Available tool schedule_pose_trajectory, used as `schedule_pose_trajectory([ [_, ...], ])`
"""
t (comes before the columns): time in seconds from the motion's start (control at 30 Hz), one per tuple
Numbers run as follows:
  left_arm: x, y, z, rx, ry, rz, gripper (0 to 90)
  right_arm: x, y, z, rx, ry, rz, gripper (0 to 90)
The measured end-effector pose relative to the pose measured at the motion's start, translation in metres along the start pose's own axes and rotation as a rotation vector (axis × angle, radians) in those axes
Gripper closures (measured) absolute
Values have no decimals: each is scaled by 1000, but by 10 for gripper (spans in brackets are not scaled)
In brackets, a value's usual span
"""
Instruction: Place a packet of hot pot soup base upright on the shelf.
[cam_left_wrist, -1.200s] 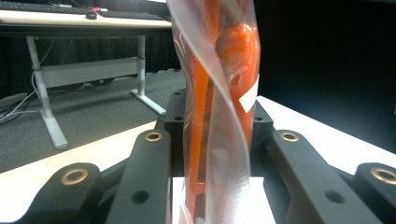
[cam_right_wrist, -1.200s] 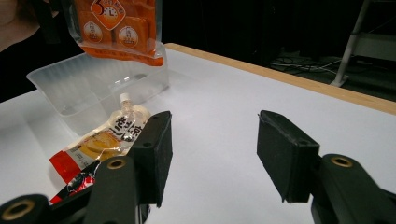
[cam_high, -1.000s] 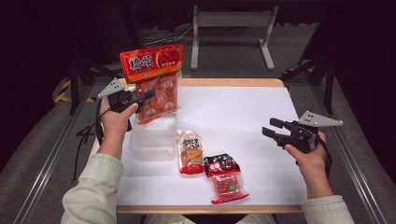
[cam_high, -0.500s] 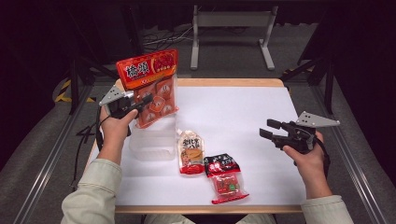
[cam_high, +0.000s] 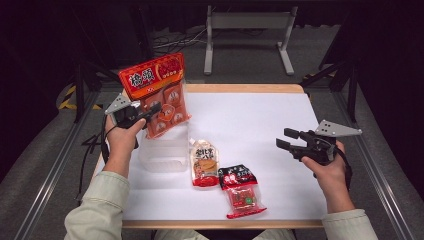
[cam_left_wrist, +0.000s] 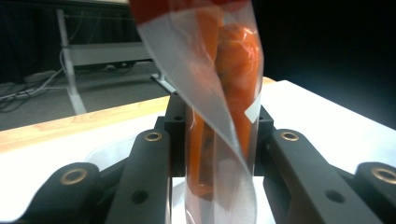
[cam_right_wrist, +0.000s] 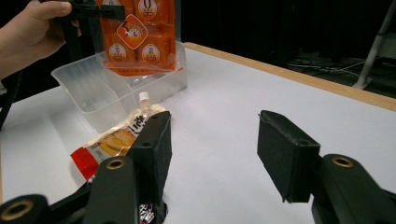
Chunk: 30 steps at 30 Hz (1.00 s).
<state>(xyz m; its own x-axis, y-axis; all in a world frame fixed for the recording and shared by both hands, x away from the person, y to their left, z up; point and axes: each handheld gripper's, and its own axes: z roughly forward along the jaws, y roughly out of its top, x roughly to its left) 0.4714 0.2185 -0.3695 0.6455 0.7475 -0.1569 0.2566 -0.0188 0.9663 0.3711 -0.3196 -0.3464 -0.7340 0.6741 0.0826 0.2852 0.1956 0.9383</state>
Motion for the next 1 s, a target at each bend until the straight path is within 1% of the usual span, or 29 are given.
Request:
schedule_pose_trajectory([
  [0.07,-1,-1,-1,-6,24,-2,702,1,0,0,1,1,-1,457],
  [0.1,-1,-1,-1,4,36,5,702,1,0,0,0,2,-1,457],
  [0.17,-2,-4,2,70,67,54,702,1,0,0,-2,5,-1,457],
  [0.2,-1,-8,6,87,58,55,703,1,0,0,-2,5,-2,457],
  [0.3,-2,-13,11,79,32,46,702,1,0,1,-1,8,-3,457],
  [0.37,-2,-13,12,83,30,49,702,1,0,1,1,7,-3,457],
  [0.4,-3,-13,14,105,28,67,702,1,0,1,1,7,-2,457],
  [0.47,-1,-13,13,110,20,39,701,1,0,1,2,6,-4,457],
  [0.5,1,-13,13,118,11,19,701,1,-1,1,2,6,-4,457],
  [0.6,4,-12,10,146,4,-45,696,1,-1,1,3,5,-3,457],
  [0.63,4,-11,9,155,3,-52,694,1,-1,1,3,5,-4,457],
  [0.7,4,-11,7,186,-2,-64,694,2,-1,1,3,6,-4,457],
  [0.73,4,-11,7,206,1,-61,695,2,-1,1,3,6,-3,457],
  [0.8,3,-13,6,242,-21,-57,698,2,-1,1,2,6,-3,457],
  [0.83,2,-14,5,251,-33,-55,698,2,-1,1,3,7,-3,457],
  [0.87,1,-14,4,255,-32,-46,699,2,-1,2,3,7,-3,457],
  [0.9,0,-15,4,261,-40,-52,699,2,-1,2,5,7,-5,456],
  [0.97,-1,-15,4,269,-45,-51,698,2,-1,3,7,7,-4,457],
  [1.0,-2,-15,2,285,-46,-56,698,3,-1,3,9,8,-6,457],
])
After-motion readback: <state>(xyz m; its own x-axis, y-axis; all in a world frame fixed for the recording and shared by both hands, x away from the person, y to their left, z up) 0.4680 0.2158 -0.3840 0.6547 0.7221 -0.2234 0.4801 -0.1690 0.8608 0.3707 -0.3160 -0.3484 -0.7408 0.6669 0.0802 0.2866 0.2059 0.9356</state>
